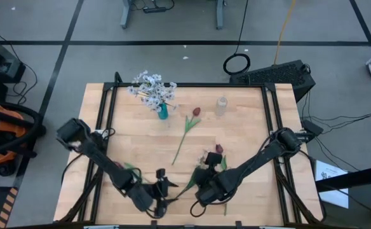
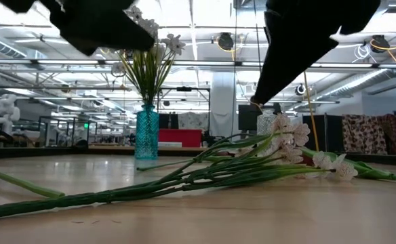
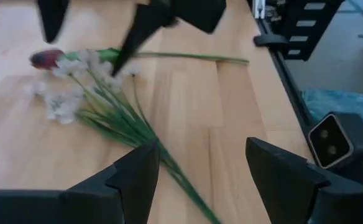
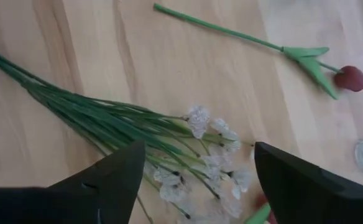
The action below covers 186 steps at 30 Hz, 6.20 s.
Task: Sort flowers into vase by color
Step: Put the white flowers into the blue vase
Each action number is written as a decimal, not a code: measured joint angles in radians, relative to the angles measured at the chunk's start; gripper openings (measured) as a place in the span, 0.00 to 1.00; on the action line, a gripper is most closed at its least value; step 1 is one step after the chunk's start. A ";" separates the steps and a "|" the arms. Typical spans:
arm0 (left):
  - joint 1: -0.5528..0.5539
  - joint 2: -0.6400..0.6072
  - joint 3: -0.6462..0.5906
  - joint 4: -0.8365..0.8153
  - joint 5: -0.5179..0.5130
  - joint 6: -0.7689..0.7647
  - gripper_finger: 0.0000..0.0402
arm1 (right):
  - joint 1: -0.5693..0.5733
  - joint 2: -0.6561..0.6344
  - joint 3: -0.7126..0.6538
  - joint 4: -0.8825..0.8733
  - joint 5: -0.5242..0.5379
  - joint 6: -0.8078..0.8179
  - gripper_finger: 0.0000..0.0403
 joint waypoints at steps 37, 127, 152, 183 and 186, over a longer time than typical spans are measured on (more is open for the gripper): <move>-0.008 0.333 0.186 -0.178 -0.121 -0.295 0.47 | 0.070 -0.006 0.000 0.077 0.132 0.010 0.61; -0.069 -0.642 0.154 -0.111 -0.392 0.806 0.02 | -0.163 -0.257 -0.023 0.727 -0.233 -0.846 0.61; 0.057 -0.545 -0.454 0.918 -0.029 0.770 0.02 | -0.274 -0.274 -0.620 2.304 -0.586 -0.757 0.61; 0.099 -0.401 -0.454 1.074 0.059 0.749 0.02 | -0.221 -0.258 -0.553 2.178 -0.470 -0.808 0.83; 0.107 -0.401 -0.454 1.063 0.060 0.744 0.02 | -0.220 -0.257 -0.553 2.192 -0.478 -0.807 0.86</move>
